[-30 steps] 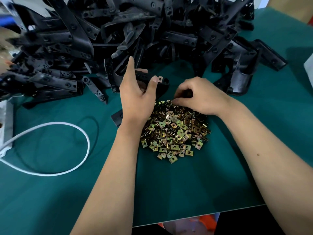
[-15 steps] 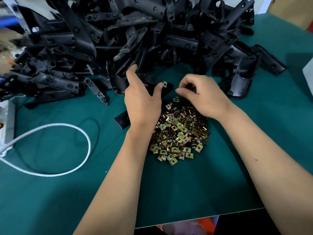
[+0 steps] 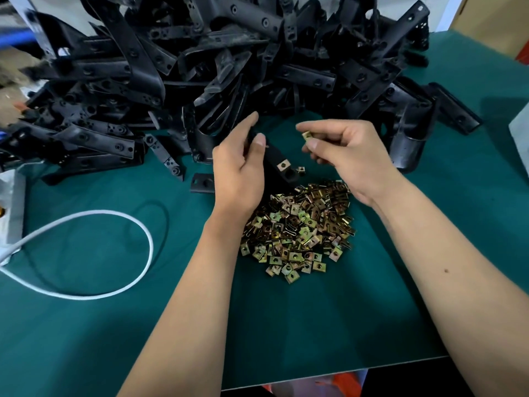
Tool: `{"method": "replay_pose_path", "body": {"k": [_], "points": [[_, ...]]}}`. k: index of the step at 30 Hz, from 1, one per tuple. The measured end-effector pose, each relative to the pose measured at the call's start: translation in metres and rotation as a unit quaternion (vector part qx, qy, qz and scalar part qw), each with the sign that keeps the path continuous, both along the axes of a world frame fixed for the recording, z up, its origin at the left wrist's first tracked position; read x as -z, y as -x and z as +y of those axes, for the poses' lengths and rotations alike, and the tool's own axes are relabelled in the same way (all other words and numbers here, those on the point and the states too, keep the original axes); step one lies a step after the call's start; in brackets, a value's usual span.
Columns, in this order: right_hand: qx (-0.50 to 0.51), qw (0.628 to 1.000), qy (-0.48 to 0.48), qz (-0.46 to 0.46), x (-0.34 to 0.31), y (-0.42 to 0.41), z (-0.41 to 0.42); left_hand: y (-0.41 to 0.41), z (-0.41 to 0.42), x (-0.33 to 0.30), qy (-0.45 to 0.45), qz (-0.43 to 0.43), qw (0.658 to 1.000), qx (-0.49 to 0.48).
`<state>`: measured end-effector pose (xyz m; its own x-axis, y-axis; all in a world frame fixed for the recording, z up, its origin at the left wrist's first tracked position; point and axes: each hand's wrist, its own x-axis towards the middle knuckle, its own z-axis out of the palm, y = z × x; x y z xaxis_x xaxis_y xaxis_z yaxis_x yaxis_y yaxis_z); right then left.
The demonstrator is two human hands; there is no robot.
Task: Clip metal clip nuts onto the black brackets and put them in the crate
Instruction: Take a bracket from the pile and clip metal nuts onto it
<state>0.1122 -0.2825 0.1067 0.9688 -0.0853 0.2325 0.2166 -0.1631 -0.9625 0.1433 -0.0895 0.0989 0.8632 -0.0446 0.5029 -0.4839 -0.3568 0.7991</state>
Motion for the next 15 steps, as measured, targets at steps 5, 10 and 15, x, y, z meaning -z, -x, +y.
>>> {"method": "replay_pose_path", "body": {"k": [5, 10, 15], "points": [[-0.031, 0.999, -0.001, -0.006, -0.002, 0.002, 0.006, 0.002, -0.007, 0.005, -0.012, -0.062, 0.998, -0.027], [-0.033, 0.999, -0.01, -0.001, 0.0, 0.003, 0.009, 0.001, -0.008, 0.002, -0.016, -0.083, 0.995, -0.055], [-0.025, 0.999, -0.029, -0.012, 0.001, 0.003, 0.014, 0.0, -0.011, 0.001, -0.03, -0.08, 0.996, -0.035]]}}
